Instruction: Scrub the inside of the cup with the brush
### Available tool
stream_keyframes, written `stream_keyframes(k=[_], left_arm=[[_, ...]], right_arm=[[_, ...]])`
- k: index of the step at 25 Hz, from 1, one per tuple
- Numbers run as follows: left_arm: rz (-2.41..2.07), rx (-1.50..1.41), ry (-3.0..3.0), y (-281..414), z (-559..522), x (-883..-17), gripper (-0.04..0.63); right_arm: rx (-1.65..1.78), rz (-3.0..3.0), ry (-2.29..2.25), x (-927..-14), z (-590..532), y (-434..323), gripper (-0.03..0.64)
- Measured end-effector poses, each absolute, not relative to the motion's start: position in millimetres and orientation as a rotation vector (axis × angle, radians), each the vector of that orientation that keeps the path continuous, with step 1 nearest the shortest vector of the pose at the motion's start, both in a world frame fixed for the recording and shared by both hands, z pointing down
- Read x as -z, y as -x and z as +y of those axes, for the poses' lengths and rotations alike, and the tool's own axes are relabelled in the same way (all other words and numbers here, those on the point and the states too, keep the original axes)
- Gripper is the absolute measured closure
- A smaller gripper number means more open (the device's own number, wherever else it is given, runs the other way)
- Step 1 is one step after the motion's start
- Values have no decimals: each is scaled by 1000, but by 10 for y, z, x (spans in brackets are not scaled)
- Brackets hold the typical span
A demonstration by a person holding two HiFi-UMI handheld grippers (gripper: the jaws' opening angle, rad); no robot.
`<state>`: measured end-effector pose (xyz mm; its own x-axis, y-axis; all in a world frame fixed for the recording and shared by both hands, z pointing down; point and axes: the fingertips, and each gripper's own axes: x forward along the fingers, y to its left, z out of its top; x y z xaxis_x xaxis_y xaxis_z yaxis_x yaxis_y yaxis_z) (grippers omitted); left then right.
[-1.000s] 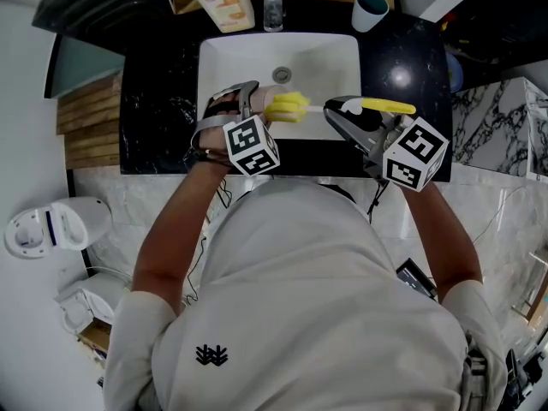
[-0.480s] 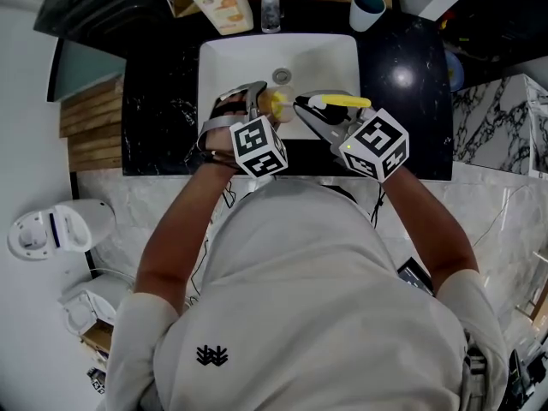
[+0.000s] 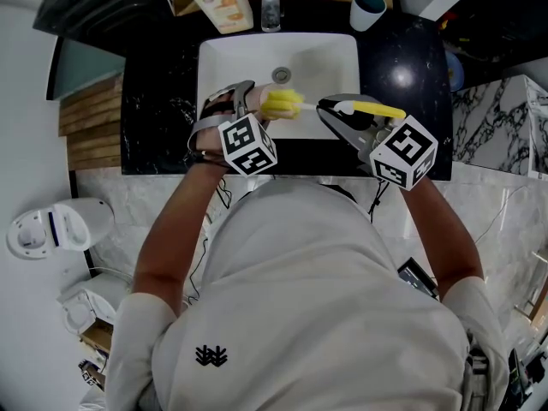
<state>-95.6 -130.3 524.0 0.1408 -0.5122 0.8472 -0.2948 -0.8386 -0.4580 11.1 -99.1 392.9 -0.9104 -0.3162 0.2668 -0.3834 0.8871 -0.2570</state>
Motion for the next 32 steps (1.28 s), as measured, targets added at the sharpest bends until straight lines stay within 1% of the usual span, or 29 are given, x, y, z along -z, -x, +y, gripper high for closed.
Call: stream_keyframes(k=[6,14,19,32], left_arm=[[787,1786,2237,943,-1281,-5254,233],[746,1754,2247,720,-1245,-5214,233],[737,1763,2259,723,-1204,-5243,233],[767,1797,2242,894,-1231,-5273,233]], right_arm=[[-426,-2872,-529,-3766,-980,-194,574],[-345,-2832,-458,-3971,-1007,232,574],[-321,-2810,-428,-4121,-1048,332,574],[-292,-2842,-474,-3760,-1010,-126,574]])
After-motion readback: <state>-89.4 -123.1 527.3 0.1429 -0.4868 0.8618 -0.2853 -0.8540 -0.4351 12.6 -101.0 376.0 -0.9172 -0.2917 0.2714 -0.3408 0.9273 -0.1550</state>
